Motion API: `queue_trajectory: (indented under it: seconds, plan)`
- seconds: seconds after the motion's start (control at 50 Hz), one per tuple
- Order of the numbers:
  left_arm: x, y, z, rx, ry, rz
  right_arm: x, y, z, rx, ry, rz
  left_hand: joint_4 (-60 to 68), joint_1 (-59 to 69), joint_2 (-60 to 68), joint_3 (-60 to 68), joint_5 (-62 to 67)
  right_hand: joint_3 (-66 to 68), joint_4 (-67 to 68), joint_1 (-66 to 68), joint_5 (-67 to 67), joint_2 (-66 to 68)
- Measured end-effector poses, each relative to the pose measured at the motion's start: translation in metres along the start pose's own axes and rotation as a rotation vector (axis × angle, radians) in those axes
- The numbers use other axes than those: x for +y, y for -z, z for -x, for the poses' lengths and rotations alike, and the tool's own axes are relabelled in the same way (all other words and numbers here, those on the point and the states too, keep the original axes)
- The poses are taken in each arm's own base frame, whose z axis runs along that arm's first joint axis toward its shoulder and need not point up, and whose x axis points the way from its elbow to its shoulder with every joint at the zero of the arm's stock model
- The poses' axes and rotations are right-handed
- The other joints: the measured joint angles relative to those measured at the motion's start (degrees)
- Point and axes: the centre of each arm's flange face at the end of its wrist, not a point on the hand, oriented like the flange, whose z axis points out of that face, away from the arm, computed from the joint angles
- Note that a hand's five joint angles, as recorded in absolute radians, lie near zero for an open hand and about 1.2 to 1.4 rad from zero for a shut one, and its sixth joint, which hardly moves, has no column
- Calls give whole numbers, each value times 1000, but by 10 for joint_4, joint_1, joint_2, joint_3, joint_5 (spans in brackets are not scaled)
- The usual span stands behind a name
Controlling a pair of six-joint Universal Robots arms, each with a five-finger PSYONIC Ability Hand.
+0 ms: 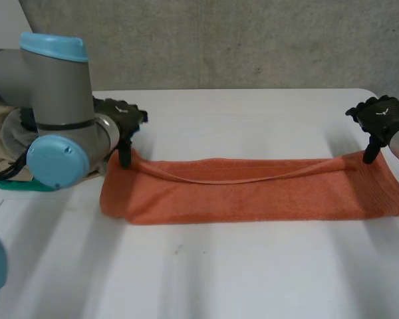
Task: Fold the laundry.
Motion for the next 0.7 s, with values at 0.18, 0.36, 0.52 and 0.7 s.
queue_trajectory:
  seconds: [0.18, 0.36, 0.52, 0.7]
  plan:
    - [29, 3, -32, 117, -159, 14, 13, 0, 26, -131, -57, 0, 0, 0, 0, 0, 0, 0, 0, 0, 0, 0]
    - [37, -59, -25, -37, -187, -75, 22, -40, 49, -128, -92, -74, 0, 0, 0, 0, 0, 0, 0, 0, 0, 0]
    - [24, -103, 4, -194, -141, -209, 15, -84, 46, 30, -140, -261, 0, 0, 0, 0, 0, 0, 0, 0, 0, 0]
    - [3, -77, 16, -171, -96, -212, 4, -68, 28, 70, -198, -194, 0, 0, 0, 0, 0, 0, 0, 0, 0, 0]
